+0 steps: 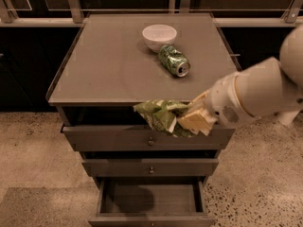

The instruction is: Place green jalapeno chip bag into bottom drawer

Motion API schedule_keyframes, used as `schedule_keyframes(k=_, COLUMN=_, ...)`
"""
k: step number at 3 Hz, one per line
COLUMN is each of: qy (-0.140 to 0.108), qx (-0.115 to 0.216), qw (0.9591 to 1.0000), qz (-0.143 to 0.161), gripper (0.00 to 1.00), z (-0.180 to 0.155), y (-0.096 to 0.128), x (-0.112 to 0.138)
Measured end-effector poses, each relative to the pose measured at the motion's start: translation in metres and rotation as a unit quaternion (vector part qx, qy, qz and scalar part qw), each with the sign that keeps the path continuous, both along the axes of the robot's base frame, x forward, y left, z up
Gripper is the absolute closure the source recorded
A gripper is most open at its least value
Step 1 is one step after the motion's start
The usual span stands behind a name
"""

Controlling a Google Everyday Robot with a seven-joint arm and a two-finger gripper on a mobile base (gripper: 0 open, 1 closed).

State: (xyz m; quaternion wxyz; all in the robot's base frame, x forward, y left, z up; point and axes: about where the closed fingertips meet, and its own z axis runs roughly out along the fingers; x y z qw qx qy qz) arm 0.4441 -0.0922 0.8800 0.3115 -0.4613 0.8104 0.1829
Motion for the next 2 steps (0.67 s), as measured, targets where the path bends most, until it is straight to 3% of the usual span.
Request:
schedule_keyframes(k=1, qy=0.008, qx=0.06, qw=0.9955, qz=-0.073, gripper=1.0, z=-0.05, y=-0.012, x=-0.026)
schedule_keyframes(k=2, qy=0.036, qx=0.094, qw=0.9864, qz=-0.13, gripper=1.0, z=-0.126, y=-0.025, x=-0.048)
